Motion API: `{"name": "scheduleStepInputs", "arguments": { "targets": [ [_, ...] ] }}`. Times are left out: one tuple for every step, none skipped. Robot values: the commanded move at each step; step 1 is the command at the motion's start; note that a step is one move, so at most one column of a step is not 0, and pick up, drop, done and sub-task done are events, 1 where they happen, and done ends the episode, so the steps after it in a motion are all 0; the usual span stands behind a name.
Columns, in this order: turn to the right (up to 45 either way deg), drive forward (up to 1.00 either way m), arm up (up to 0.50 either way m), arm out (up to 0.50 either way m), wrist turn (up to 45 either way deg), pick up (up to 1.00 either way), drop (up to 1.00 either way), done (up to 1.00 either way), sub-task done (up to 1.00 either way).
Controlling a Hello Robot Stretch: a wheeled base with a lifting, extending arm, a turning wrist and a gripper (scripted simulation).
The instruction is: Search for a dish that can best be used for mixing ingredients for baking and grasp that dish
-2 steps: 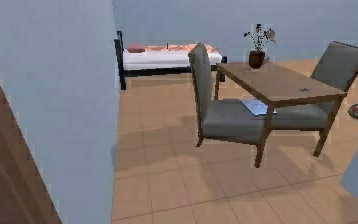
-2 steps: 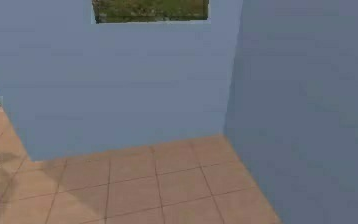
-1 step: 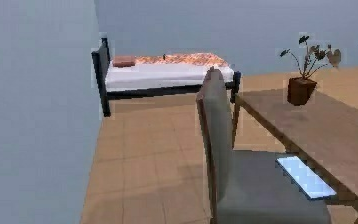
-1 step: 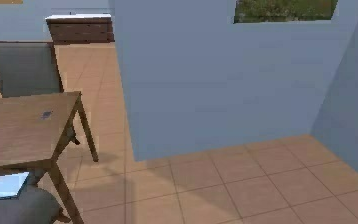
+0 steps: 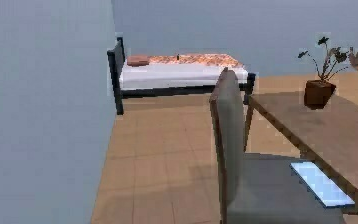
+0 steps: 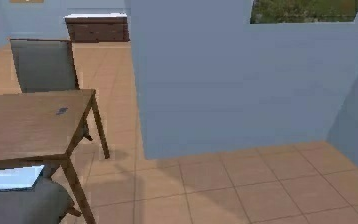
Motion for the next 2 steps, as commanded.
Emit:
{"name": "scheduleStepInputs", "arguments": {
  "targets": [
    [0.0, 0.85, 0.00, 0.00, 0.0, 0.00, 0.00, 0.00, 0.00],
    [-9.0, 0.00, 0.00, 0.00, 0.0, 0.00, 0.00, 0.00, 0.00]
  ]
}}
